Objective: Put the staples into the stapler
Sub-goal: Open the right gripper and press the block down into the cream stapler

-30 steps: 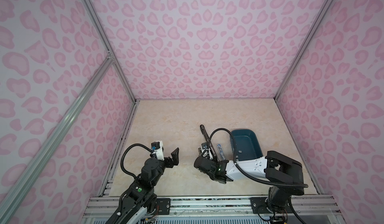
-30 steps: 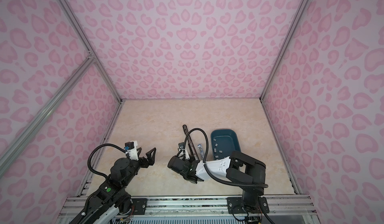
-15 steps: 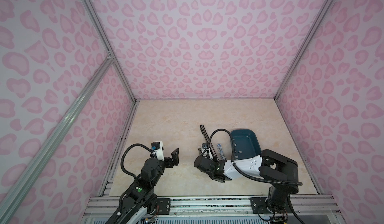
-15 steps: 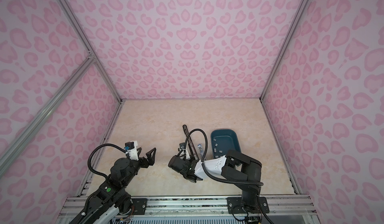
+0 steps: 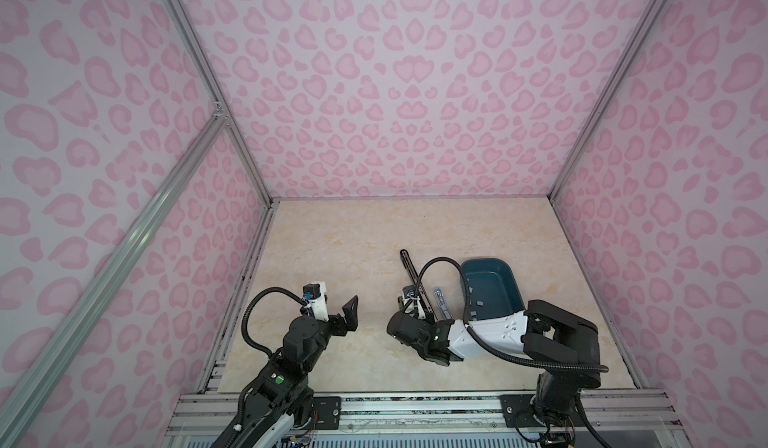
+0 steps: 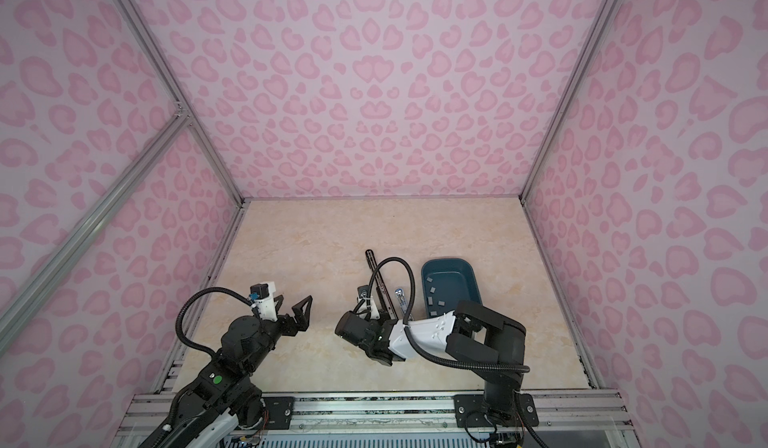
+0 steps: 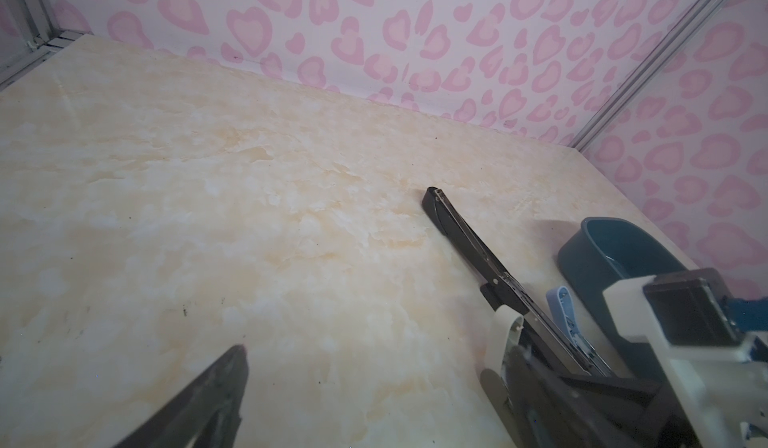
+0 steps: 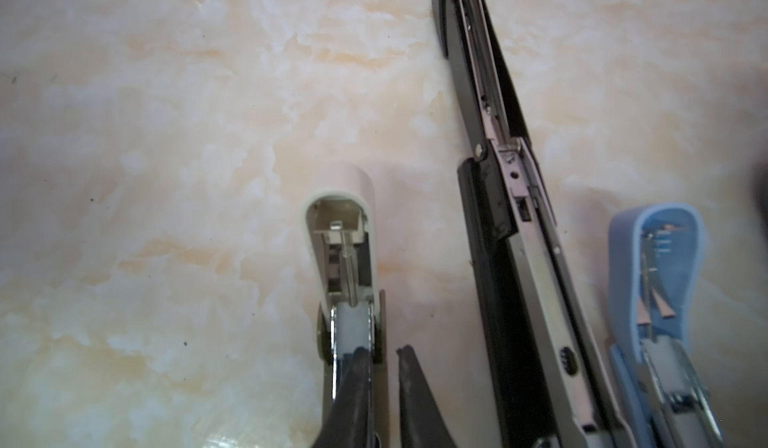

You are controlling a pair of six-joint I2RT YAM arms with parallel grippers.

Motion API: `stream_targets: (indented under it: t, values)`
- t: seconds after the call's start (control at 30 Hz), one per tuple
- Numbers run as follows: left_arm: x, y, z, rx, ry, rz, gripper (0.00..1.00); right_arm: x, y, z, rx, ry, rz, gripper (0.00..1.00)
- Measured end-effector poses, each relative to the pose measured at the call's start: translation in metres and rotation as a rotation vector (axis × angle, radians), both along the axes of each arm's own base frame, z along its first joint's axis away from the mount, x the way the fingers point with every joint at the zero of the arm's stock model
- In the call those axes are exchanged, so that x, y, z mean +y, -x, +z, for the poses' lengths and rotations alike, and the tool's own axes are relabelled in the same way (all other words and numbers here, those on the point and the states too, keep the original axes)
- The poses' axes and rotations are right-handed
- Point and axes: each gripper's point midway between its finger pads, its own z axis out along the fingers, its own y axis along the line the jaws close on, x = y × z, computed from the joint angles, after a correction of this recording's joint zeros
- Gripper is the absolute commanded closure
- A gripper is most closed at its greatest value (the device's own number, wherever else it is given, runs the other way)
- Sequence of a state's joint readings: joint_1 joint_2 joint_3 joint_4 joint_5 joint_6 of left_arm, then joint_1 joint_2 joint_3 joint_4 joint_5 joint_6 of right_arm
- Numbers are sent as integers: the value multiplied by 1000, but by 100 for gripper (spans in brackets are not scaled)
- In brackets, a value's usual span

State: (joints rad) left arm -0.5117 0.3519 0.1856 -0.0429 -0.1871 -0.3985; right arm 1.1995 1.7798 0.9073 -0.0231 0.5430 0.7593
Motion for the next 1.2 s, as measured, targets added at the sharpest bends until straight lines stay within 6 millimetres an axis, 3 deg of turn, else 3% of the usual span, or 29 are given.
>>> stream_targets:
  t: [0.23, 0.7, 1.03, 1.2]
  values:
    - [0, 0, 0, 0, 0, 0, 2, 0, 0, 1, -4, 8, 7, 84]
    - [0, 0, 0, 0, 0, 0, 2, -2, 7, -16, 31, 1, -1, 84]
    - [0, 0, 0, 0, 0, 0, 2, -1, 7, -16, 32, -7, -2, 84]
    - [0, 0, 0, 0, 0, -1, 2, -1, 8, -6, 25, -17, 1, 83]
